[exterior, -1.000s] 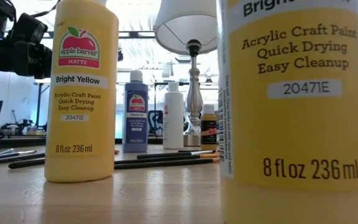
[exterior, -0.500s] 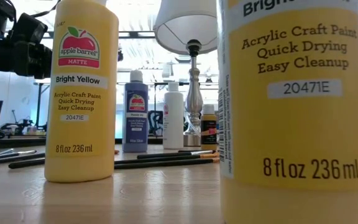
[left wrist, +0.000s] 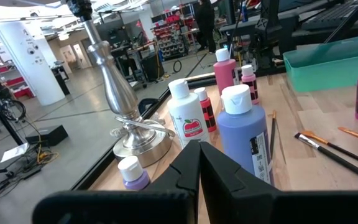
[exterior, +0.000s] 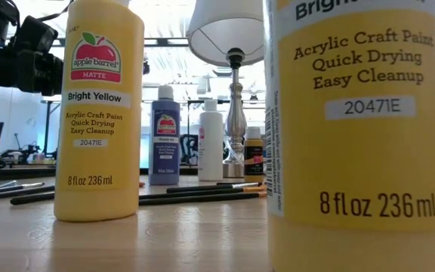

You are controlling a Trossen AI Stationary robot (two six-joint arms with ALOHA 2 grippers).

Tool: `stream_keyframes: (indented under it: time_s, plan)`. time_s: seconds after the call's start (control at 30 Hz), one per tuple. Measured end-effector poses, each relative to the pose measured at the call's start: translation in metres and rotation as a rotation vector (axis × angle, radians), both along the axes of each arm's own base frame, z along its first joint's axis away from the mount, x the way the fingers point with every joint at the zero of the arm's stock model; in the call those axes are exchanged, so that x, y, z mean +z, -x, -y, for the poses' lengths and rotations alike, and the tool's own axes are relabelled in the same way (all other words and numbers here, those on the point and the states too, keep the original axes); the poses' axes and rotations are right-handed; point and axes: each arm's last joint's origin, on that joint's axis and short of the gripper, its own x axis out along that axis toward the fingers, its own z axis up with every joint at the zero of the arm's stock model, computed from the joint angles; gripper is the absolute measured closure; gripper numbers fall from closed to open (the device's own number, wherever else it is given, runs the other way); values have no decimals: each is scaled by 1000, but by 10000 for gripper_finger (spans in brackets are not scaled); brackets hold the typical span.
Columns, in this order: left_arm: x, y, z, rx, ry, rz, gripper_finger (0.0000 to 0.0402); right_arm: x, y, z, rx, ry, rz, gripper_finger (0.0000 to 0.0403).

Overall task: Pick & Place Paint Supplies
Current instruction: Put the orange paint bottle into the the green bin

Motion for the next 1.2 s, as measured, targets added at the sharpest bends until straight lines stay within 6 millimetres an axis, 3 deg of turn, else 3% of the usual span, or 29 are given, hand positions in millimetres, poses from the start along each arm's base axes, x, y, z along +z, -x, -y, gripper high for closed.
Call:
stream_keyframes:
  time_s: [0.27, 0.77, 1.2]
  plan:
    - [0, 0, 0, 0, 0, 0, 389, -2, 4, -4, 13, 7, -3, 192]
    - [0, 0, 0, 0, 0, 0, 389, -13, 6, -2, -8, 23, -16, 218]
    - [0, 0, 0, 0, 0, 0, 389, -24, 6, -1, -9, 19, -18, 200]
